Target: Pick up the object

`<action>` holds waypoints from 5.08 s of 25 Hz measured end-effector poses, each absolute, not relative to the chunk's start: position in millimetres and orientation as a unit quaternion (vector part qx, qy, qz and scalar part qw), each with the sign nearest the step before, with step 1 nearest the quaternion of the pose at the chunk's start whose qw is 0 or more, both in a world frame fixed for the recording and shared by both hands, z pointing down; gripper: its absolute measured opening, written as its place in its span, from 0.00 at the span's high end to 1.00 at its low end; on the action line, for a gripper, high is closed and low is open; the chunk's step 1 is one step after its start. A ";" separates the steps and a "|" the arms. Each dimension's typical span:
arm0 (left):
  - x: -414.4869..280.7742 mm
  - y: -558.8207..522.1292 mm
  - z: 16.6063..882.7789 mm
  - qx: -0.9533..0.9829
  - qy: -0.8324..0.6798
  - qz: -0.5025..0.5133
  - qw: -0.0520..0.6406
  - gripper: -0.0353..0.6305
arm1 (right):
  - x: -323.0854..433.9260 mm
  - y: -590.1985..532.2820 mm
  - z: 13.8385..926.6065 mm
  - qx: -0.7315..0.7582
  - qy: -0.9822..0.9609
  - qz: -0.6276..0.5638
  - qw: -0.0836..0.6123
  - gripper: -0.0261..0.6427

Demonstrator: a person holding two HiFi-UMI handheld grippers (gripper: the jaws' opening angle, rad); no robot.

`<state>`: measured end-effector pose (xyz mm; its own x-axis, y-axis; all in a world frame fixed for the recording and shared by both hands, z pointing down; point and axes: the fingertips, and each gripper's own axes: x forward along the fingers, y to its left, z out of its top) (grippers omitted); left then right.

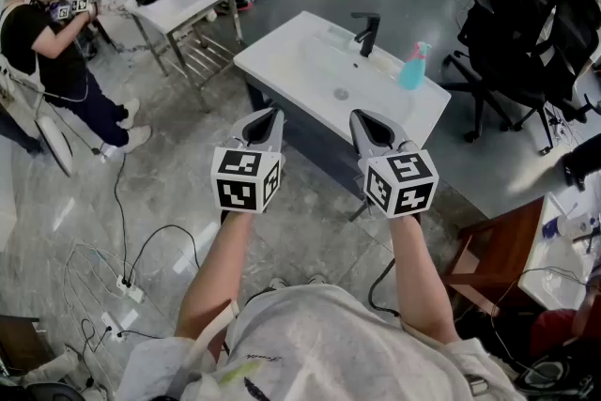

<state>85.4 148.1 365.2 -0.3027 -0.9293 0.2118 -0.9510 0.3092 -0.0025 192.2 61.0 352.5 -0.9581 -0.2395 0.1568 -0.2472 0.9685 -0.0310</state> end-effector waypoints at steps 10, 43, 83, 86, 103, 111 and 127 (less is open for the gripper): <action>102.0 127.7 362.3 0.580 -0.808 0.061 0.081 0.94 | 213.2 42.7 351.4 0.120 -0.990 0.039 0.062 0.96; -19.8 61.9 363.1 0.605 -0.792 0.038 0.074 0.67 | 117.0 -18.6 365.3 0.152 -0.985 0.042 0.074 0.96; -181.4 -46.3 380.5 0.730 -0.677 0.042 0.084 0.60 | 0.9 -97.8 367.2 0.338 -0.936 0.049 0.082 0.96; -182.8 -60.6 382.5 0.732 -0.674 0.043 0.085 0.60 | 2.6 -109.3 370.1 0.344 -0.934 0.051 0.082 0.96; -197.8 -202.4 381.7 0.751 -0.654 0.044 0.075 0.60 | 0.3 -241.5 378.4 0.382 -0.919 0.062 0.071 0.96; -197.4 -264.3 383.9 0.759 -0.645 0.044 0.079 0.60 | 4.7 -300.6 374.2 0.399 -0.912 0.061 0.072 0.96; -190.6 -335.2 384.2 0.761 -0.641 0.056 0.082 0.60 | 12.5 -370.9 379.6 0.404 -0.909 0.077 0.069 0.96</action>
